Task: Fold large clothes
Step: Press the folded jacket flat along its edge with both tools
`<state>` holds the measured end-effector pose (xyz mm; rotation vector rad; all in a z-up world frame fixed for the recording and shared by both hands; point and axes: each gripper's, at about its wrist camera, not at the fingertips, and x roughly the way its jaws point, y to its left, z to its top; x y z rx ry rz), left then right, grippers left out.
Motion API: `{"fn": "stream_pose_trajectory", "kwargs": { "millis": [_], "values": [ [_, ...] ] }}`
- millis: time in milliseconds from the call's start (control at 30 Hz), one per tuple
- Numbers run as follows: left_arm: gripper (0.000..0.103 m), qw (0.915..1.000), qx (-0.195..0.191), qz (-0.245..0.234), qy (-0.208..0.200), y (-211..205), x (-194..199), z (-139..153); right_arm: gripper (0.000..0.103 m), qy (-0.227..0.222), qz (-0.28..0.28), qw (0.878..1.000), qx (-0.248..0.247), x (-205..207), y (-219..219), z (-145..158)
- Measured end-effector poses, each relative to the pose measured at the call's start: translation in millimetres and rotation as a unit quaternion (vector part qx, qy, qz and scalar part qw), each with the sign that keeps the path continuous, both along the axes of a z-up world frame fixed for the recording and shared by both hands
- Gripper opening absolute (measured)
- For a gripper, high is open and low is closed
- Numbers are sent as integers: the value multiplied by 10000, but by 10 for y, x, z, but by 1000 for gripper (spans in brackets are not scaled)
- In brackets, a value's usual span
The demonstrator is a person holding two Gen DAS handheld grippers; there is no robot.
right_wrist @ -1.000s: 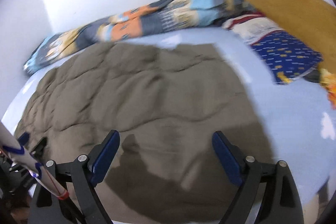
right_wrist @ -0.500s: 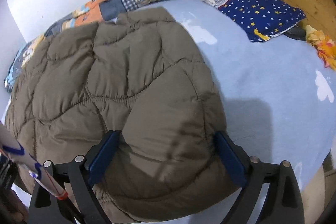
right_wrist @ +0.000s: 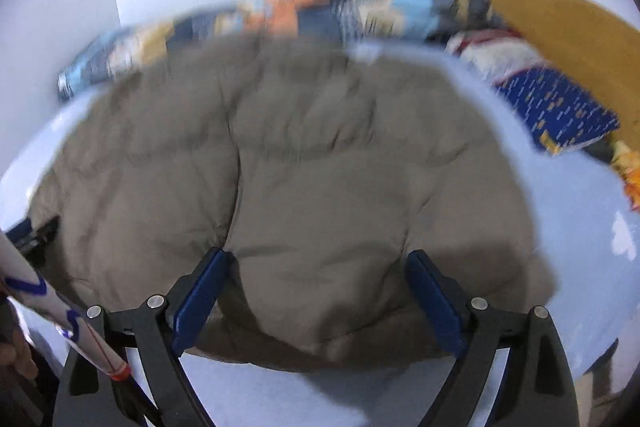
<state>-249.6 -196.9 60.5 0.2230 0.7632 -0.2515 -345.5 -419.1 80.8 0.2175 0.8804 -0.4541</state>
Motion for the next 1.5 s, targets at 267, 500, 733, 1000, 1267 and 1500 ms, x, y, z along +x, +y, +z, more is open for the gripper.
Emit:
{"fn": "stream_pose_trajectory", "kwargs": {
  "millis": [267, 500, 733, 1000, 1267, 1500],
  "values": [
    [78, 9987, -375, -6, -357, -2, -295, 321, 94, -433, -19, 9991, -13, -187, 34, 266],
    [78, 9955, -491, -611, -526, -235, -555, 264, 94, -774, -112, 9968, -189, -545, 200, 382],
    [79, 9953, -485, -771, -342, -318, -477, -4, 94, -835, -133, 9958, -361, -368, 288, 311],
    [85, 9959, -448, -748, -251, -350, -431, -127, 97, -86, -136, 9982, -575, -74, 380, -169],
    [87, 9959, -478, -732, -211, -353, -428, -127, 97, -182, -138, 9985, -505, -116, 367, -165],
    [87, 9956, -492, -782, -162, -302, -504, -49, 97, -413, -280, 9980, -396, -337, 396, 79]
  ]
}}
